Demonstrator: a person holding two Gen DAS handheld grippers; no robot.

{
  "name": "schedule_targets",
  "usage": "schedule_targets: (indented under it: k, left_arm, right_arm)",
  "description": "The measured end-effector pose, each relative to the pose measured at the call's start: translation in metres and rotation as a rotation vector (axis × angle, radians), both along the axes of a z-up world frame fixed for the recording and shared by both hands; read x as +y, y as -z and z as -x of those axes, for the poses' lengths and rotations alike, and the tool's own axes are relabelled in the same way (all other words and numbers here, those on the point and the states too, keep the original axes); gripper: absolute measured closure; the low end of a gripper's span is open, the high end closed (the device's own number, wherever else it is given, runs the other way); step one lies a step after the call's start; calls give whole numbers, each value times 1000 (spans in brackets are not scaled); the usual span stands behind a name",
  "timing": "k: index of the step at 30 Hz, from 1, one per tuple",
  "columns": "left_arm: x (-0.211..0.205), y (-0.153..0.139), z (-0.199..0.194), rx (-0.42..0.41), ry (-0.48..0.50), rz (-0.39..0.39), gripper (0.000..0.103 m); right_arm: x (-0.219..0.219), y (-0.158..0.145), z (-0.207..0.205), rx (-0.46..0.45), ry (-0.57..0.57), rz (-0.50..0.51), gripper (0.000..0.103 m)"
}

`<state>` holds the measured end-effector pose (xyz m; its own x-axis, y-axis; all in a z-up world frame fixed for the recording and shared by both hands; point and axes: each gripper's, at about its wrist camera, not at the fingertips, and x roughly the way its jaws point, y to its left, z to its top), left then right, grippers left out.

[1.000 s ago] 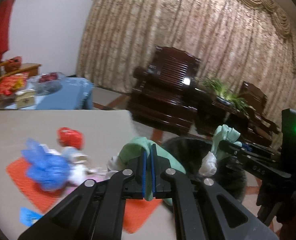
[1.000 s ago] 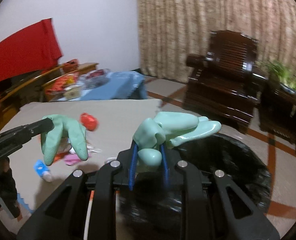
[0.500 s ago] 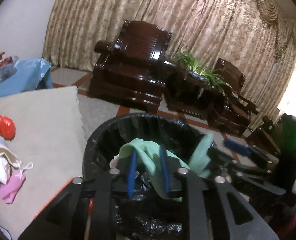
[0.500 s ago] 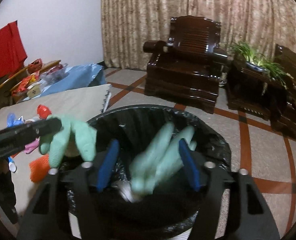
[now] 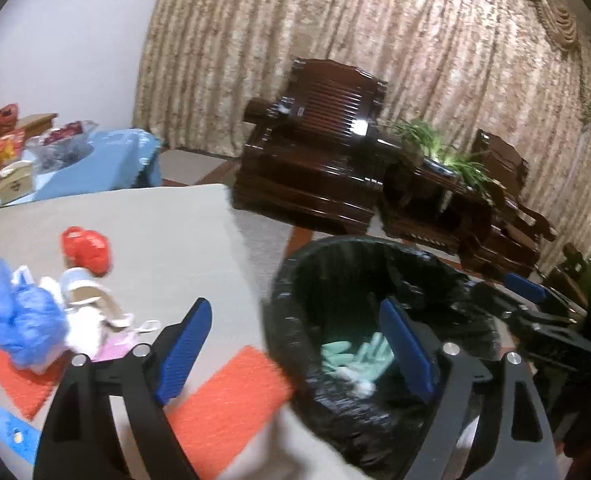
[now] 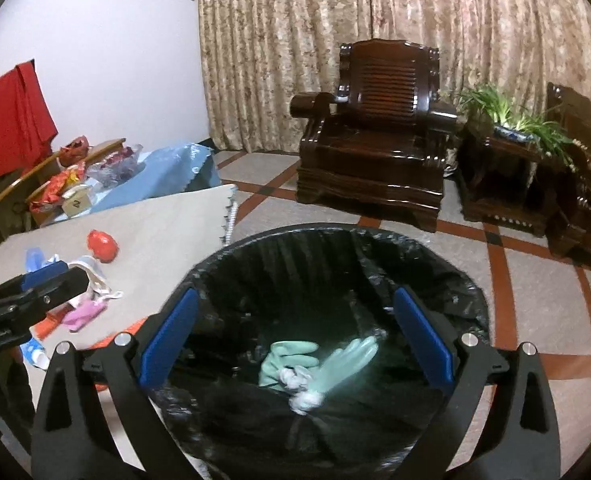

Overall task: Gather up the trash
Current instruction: 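Open the right tool to drop the gloves into the bin, then grasp the orange foam net with the right tool while the left tool approaches the blue toothpaste tube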

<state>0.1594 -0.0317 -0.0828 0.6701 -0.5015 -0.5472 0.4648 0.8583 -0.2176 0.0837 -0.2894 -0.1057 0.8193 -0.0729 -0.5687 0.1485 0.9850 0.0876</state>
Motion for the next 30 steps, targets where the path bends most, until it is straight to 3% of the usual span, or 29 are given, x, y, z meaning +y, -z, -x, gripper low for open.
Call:
schedule_targets:
  k: [5,10,17,24,30]
  left_arm:
    - [40,0,9,-45,-97,-51,15]
    - [87,7,21,-56,-208,-106,13]
    - [135,26,34,-32,-320,-174,13]
    - [175,48,45,7,-394,-212,13]
    - [180,64,47,41,-400,-227,13]
  right_arm:
    - [32,1,-6,-4,-76,0,8]
    - [89,2,-12,-14,-234,-34,8]
    - [168,25,-21,63,-436,-33,8]
    - [207,63,-37,149,-482,10,8]
    - [214,88,-51,208,-475,40,8]
